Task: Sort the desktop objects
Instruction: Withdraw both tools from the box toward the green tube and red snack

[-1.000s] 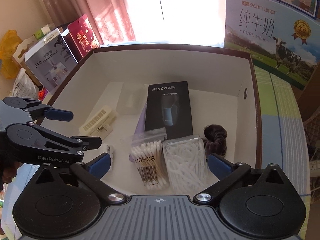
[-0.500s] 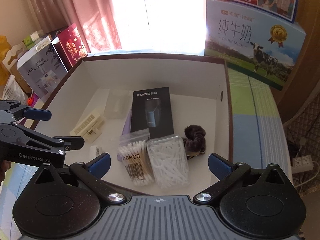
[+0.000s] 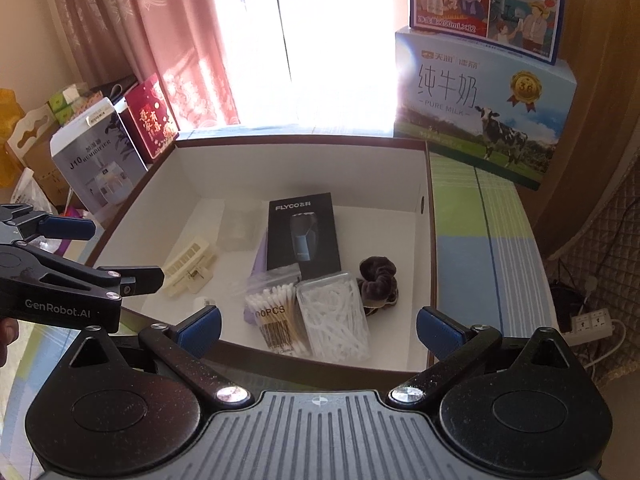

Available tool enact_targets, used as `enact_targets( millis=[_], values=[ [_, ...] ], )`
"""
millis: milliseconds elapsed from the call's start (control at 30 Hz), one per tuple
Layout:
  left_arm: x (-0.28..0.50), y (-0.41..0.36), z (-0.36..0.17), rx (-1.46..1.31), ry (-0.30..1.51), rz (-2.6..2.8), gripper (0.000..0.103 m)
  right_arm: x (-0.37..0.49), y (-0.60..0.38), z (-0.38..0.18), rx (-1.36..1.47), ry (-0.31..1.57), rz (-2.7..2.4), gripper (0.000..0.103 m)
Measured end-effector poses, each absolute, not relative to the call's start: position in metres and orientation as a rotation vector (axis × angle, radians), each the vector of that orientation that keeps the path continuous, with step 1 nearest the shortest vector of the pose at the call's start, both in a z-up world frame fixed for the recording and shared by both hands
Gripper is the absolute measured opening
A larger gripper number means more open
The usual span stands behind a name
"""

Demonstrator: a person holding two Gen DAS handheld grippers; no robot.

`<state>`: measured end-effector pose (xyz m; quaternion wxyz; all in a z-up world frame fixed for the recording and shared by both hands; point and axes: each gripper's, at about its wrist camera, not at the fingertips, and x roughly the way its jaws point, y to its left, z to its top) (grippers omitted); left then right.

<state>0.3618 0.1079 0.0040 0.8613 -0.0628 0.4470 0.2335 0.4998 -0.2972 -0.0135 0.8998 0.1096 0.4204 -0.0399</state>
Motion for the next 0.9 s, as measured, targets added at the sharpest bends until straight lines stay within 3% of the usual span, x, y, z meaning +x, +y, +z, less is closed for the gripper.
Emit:
enact_targets(
  millis=[900],
  values=[
    [0.283,0.056,0.038,-0.164,0.818,0.500,0.099,0.417,-0.265,0.013,0.227,0.796,-0.062,0.101]
  ],
)
